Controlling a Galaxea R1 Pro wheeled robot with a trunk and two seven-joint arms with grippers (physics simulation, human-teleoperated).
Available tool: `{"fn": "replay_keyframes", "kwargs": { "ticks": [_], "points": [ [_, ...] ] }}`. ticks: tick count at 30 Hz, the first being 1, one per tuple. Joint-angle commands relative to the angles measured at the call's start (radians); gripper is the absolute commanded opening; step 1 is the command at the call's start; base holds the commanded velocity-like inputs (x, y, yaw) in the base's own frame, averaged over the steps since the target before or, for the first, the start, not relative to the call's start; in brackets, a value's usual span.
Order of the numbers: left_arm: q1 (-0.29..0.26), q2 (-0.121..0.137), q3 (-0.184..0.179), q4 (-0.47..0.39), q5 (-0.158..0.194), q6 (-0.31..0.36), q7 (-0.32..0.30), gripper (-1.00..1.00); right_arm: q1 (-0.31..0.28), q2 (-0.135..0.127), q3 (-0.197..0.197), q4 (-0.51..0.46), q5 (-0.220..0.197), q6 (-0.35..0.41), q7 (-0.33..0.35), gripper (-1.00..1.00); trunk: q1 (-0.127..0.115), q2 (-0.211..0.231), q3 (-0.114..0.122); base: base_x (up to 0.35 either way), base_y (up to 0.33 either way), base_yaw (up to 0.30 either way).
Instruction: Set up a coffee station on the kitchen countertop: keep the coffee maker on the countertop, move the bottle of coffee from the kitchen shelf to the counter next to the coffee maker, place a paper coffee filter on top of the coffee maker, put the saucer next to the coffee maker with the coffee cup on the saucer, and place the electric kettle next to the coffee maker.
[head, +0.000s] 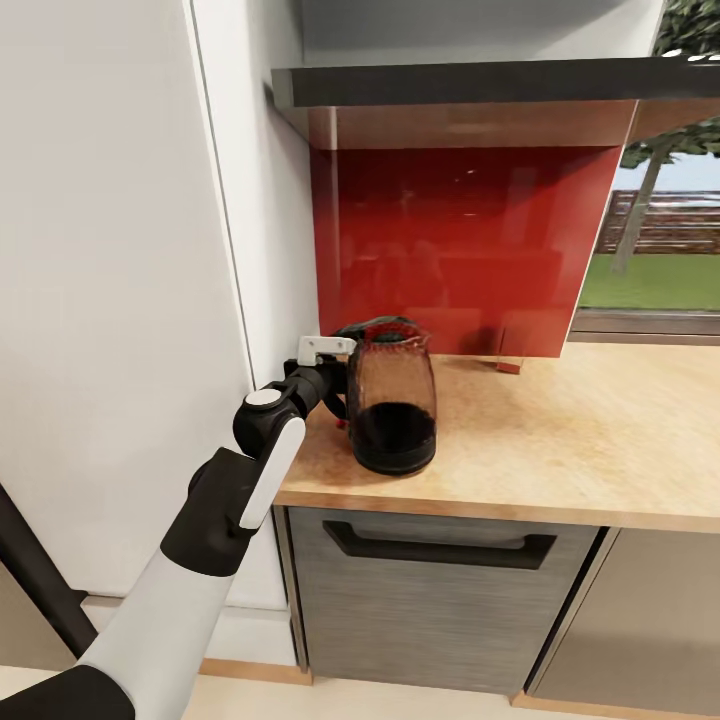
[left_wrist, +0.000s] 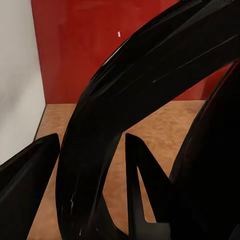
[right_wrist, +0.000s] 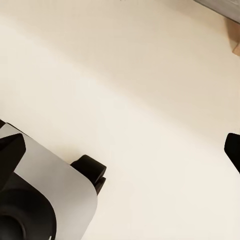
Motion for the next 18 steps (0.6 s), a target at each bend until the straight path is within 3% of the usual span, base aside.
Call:
{"fn": "replay_keyframes", "kwargs": {
  "ticks": [1, 11, 18],
  "points": [
    [-0.001, 0.0, -0.001, -0.001, 0.008, 0.003, 0.009, -1.0, -0.001, -0.001, 0.006, 0.0, -0.01, -0.002, 0.003, 1.0, 0.0, -0.001, -0.001, 0.0, 0.0, 0.0],
    [-0.001, -0.001, -0.001, -0.001, 0.008, 0.003, 0.009, -1.0, -0.001, -0.001, 0.006, 0.0, -0.01, -0.002, 0.003, 1.0, 0.0, -0.001, -0.001, 0.0, 0.0, 0.0],
    [-0.001, -0.001, -0.001, -0.001, 0.008, 0.004, 0.009, -1.0, -0.001, -0.001, 0.006, 0.0, -0.01, -0.002, 0.003, 1.0, -0.027, 0.048, 0.021, 0.0, 0.0, 0.0]
  ]
}}
